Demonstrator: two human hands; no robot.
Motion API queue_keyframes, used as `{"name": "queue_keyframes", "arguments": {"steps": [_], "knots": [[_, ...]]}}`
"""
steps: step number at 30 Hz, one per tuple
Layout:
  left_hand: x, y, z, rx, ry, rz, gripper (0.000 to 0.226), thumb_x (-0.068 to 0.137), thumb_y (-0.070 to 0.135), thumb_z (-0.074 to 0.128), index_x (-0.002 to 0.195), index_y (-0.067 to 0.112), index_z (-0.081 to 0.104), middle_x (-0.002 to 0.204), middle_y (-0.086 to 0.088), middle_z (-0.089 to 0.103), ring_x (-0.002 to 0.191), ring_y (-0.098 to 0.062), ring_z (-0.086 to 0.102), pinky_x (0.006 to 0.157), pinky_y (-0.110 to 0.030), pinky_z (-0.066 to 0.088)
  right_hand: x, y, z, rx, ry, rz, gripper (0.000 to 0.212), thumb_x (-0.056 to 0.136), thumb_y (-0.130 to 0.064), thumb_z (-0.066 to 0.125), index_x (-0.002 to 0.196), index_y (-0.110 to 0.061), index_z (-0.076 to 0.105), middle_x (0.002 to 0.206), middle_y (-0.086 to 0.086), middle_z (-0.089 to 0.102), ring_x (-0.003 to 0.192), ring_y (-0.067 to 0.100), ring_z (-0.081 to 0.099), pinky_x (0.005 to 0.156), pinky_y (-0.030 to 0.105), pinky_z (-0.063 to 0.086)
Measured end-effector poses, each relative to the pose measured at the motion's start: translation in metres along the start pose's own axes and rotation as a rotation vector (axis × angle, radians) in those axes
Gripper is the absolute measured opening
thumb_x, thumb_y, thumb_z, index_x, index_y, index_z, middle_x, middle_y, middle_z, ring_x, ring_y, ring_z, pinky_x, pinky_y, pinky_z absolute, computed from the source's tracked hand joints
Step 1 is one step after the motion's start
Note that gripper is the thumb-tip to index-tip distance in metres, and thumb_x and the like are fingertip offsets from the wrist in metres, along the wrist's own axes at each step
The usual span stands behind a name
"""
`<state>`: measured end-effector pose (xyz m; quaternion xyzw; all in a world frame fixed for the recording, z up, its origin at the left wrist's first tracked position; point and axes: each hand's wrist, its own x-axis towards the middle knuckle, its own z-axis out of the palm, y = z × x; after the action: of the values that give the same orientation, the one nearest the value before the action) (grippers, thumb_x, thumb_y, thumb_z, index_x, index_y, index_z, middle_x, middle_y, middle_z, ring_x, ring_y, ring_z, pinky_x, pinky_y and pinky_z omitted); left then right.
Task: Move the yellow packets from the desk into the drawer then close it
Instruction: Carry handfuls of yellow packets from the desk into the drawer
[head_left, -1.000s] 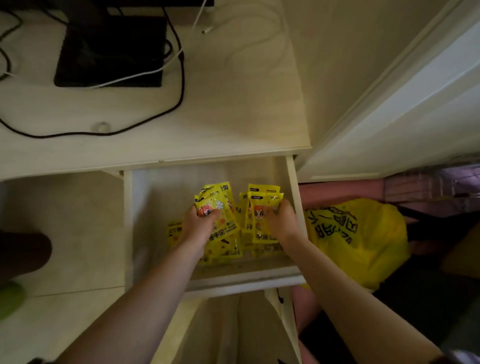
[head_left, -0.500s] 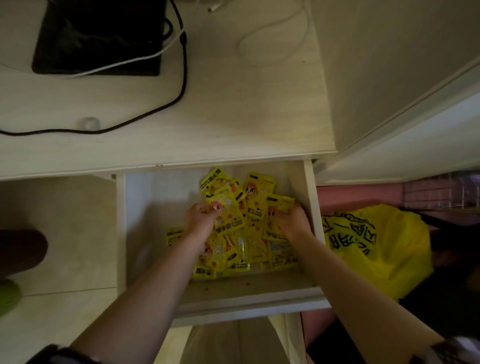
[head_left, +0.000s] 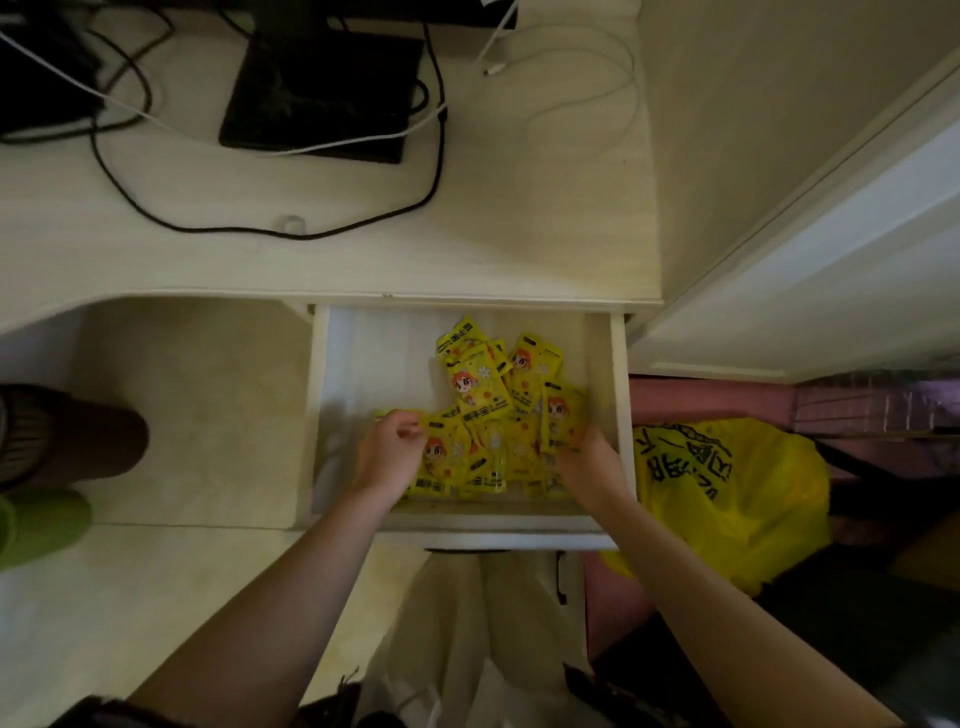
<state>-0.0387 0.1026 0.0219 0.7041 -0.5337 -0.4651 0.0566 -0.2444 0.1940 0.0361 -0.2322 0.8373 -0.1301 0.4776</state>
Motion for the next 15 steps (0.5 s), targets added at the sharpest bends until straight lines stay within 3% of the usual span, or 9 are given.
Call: {"name": "queue_keyframes", "arguments": {"steps": [2,7,10,15], "knots": [[-0.016,-0.005,-0.006,0.005,0.026,0.033,0.024,0.088,0.011,0.059,0.111,0.012,0.066,0.103,-0.007,0.070,0.096,-0.024,0.066,0.085,-0.037,0.054,-0.016,-0.005,0.001,-0.022,-0.014,-0.065,0.029,0.093,-0.017,0.048,0.122,-0.009,0.047,0.097,0.003,0.058,0.069,0.011,0.054,0.049,0.023,0.038],[-0.060,-0.023,-0.027,0.020,0.148,0.082,0.022,0.087,0.010,0.062,0.109,0.009,0.067,0.101,-0.009,0.072,0.095,-0.023,0.066,0.081,-0.025,0.045,-0.047,-0.020,0.017,-0.178,-0.059,-0.287,0.040,0.096,-0.017,0.046,0.134,-0.008,0.039,0.100,0.008,0.060,0.074,0.019,0.056,0.056,0.029,0.043],[-0.089,-0.042,-0.043,0.005,0.215,0.088,0.023,0.088,0.010,0.061,0.111,0.008,0.066,0.104,-0.010,0.071,0.097,-0.024,0.065,0.079,-0.023,0.043,-0.066,-0.032,0.032,-0.284,-0.105,-0.378,0.048,0.096,-0.017,0.047,0.141,-0.012,0.032,0.129,0.012,0.055,0.101,0.028,0.060,0.075,0.033,0.049],[-0.126,-0.082,-0.070,-0.064,0.322,0.018,0.024,0.091,0.012,0.055,0.112,0.015,0.065,0.099,-0.005,0.070,0.093,-0.020,0.064,0.075,-0.021,0.040,-0.094,-0.060,0.072,-0.477,-0.153,-0.559,0.041,0.096,-0.019,0.046,0.135,-0.010,0.039,0.131,0.010,0.053,0.113,0.031,0.055,0.087,0.038,0.048]]}}
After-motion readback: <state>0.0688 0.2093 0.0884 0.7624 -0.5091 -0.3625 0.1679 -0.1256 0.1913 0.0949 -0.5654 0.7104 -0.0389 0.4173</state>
